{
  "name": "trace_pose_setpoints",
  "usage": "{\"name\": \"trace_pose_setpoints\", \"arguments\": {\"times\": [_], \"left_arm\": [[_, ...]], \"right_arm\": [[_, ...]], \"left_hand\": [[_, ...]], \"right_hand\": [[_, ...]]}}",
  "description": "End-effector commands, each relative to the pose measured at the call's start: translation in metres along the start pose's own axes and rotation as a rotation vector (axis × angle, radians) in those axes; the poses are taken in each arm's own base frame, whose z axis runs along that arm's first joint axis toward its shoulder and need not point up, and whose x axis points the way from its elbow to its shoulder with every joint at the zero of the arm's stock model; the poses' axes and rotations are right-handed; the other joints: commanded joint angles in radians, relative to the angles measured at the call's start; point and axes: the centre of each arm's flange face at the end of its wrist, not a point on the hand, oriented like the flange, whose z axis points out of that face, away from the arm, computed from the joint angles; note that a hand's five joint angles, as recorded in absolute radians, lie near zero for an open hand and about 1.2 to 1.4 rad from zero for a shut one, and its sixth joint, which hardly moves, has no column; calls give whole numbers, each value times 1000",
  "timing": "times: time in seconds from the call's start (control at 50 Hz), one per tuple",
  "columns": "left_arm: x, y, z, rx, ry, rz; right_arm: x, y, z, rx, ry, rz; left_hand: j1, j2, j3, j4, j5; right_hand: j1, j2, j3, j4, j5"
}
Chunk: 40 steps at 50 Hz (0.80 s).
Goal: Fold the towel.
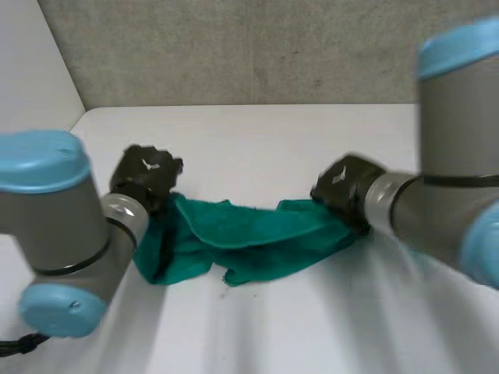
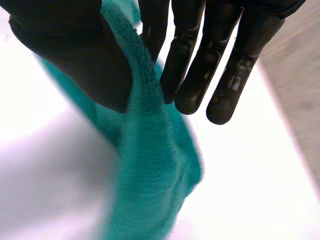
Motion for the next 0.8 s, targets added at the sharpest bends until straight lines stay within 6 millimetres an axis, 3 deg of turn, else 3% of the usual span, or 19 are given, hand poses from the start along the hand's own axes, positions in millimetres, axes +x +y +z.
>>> {"name": "trace_pose_setpoints", "arguments": {"times": [0.02,0.08,0.1,0.12,0.18,0.2,0.22,0.24,0.26,0.32,0.36,0.42,0.48,0.56,0.58,0.62,0.64,0.72,0.8], "left_arm": [[12,9,47,-6,0,10],[-6,-28,71,121,-73,25],[-11,-39,73,159,-93,29],[-24,-66,76,251,-146,34],[-47,-109,75,419,-241,14],[-66,-142,64,552,-317,-13],[-75,-158,56,618,-355,-29],[-83,-170,48,677,-389,-43],[-90,-181,41,729,-419,-60],[-105,-203,20,865,-484,-110],[-103,-196,17,849,-468,-116],[-97,-168,23,755,-434,-108],[-89,-138,30,654,-396,-100],[-69,-86,35,485,-321,-96],[-59,-67,35,429,-284,-90],[-54,-58,34,404,-269,-88],[-42,-35,31,334,-233,-79],[-24,-2,28,244,-170,-64],[-8,23,31,175,-113,-48]], "right_arm": [[-8,24,68,-87,10,-17],[45,-4,80,46,269,11],[75,-21,76,138,402,30],[89,-31,73,192,469,41],[136,-71,51,423,699,80],[145,-80,44,480,745,90],[153,-88,34,535,791,101],[161,-96,21,590,833,110],[174,-111,-9,692,910,126],[180,-118,-31,760,956,136],[175,-120,-53,818,967,120],[164,-112,-52,803,911,92],[137,-93,-37,734,773,62],[96,-48,-8,544,556,68],[90,-39,-3,506,527,77],[84,-31,1,474,498,88],[77,-22,5,441,467,94],[26,31,42,246,279,126],[-4,63,77,142,177,171]], "left_hand": [[299,197,200,201,266],[299,197,200,201,266],[299,197,200,201,266],[299,197,200,201,266],[299,197,200,201,266],[299,197,200,201,266],[299,197,200,201,266],[299,197,200,201,266],[299,197,200,201,266],[299,197,200,201,266],[299,197,200,201,266],[299,197,200,201,266],[299,197,200,201,266],[299,197,200,201,266],[299,197,200,201,266],[299,197,200,201,266],[299,197,200,201,266],[299,197,200,201,266],[299,197,200,201,266]], "right_hand": [[410,217,217,208,231],[410,217,217,208,231],[410,217,217,208,231],[410,217,217,208,231],[410,217,217,208,231],[410,217,217,208,231],[410,217,217,208,231],[410,217,217,208,231],[410,217,217,208,231],[410,217,217,208,231],[410,217,217,208,231],[410,217,217,208,231],[410,217,217,208,231],[410,217,217,208,231],[410,217,217,208,231],[410,217,217,208,231],[410,217,217,208,231],[410,217,217,208,231],[410,217,217,208,231]]}}
